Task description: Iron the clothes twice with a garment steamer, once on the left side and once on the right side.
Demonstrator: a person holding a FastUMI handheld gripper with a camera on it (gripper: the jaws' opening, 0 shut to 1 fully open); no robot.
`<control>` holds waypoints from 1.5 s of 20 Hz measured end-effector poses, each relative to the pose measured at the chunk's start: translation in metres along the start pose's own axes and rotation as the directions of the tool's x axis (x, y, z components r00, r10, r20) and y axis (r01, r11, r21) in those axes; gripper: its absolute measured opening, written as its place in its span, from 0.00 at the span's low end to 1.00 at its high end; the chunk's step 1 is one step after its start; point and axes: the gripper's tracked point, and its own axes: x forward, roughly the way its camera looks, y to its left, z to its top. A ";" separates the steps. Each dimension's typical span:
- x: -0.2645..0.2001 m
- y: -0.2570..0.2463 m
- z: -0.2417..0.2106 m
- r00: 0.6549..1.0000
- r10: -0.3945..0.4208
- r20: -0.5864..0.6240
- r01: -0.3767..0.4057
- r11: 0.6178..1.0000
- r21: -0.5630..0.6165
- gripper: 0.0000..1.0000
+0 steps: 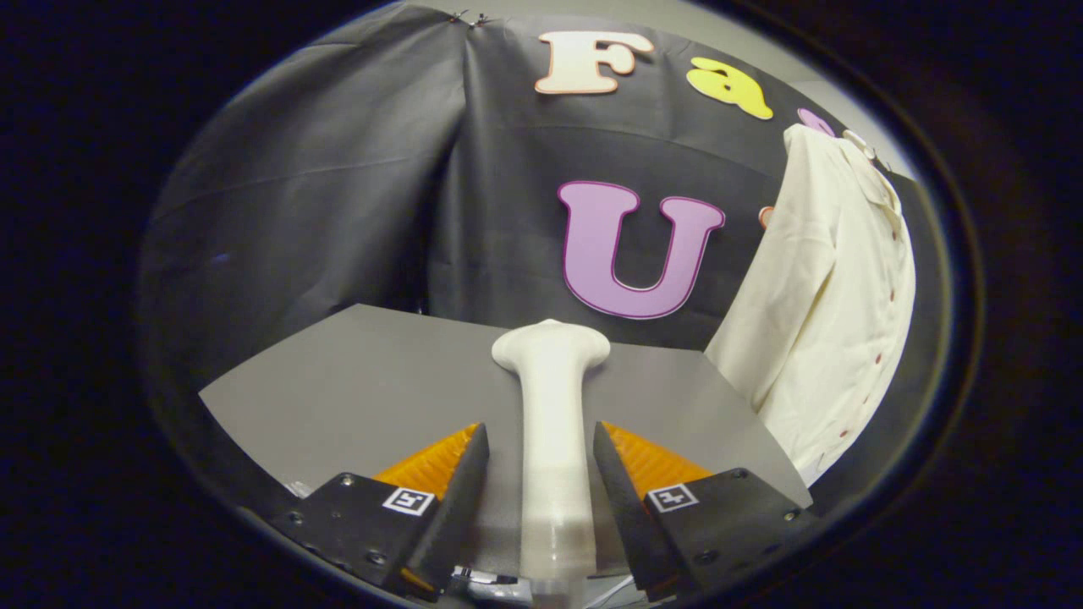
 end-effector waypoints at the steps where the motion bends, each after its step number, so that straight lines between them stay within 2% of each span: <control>1: 0.005 0.000 -0.005 1.000 -0.003 -0.018 0.003 1.000 -0.001 0.73; 3: 0.006 0.002 -0.005 1.000 0.001 -0.010 -0.001 1.000 -0.010 0.65; 5: 0.002 -0.005 -0.005 0.999 -0.035 -0.002 0.035 0.999 -0.028 0.55; 9: -0.006 -0.006 0.003 0.997 -0.002 0.078 -0.003 0.998 0.059 0.36; 13: -0.034 -0.010 0.006 0.992 0.031 0.124 -0.042 0.995 0.086 0.35; 20: -0.110 -0.054 0.048 0.943 0.030 0.332 -0.052 0.997 0.057 0.34; 30: -0.160 -0.140 0.082 0.888 -0.025 0.460 0.012 0.999 0.031 0.34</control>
